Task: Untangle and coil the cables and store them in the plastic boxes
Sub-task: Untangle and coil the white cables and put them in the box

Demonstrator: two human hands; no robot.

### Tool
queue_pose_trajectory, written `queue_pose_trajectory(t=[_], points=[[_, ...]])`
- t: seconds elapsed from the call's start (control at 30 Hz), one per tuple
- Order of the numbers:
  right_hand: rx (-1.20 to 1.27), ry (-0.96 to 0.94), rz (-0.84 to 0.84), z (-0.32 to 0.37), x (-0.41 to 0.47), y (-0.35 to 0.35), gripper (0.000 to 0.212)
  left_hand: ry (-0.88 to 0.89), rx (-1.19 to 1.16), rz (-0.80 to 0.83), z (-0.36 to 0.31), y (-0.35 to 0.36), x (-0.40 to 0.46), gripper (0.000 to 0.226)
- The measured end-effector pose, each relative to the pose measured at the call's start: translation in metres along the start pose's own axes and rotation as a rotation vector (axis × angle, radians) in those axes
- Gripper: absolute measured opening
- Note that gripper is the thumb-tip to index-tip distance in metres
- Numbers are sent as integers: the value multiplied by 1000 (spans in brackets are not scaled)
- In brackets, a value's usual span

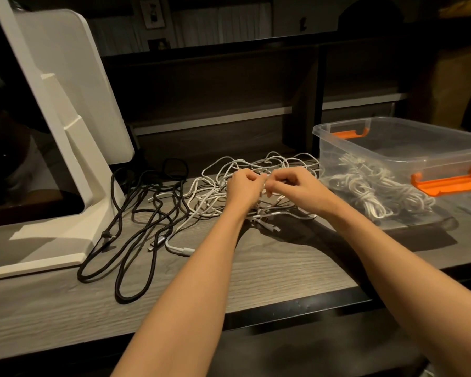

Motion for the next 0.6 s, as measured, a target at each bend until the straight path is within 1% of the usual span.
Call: queue_pose_trajectory(t=[0.1,0.2,0.27,0.33,0.4,0.5,0.6], points=[[-26,12,-104,-7,3,-8,17,26,18,126,-4,8,-5,27],[-55,74,-188,-22,4,-13,12,8,-90,234,-9,19,-12,30],[-76,172,-215,-37,5,-13,22,-43,-193,245,-8,22,-14,45],[-122,248,-185,-47,4,-9,26,-75,-285,242,-7,24,-15,53],[-197,252,-153,-46,4,-7,25,-103,-342,210,-5,22,-15,49],[-308,184,-45,-36,4,3,18,-97,-364,95,-1,13,-10,32],[-355,121,85,-30,2,12,12,-63,-212,-77,5,-1,-3,32]])
Point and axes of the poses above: each hand's wrist, its own x-axis towards the middle knuckle, its own y-axis out of the palm, z = x × y, the point moved 9 cm from there along x, towards the middle knuckle, and after that the axes turned 8 degrees about -x, right-handed, at the moved point
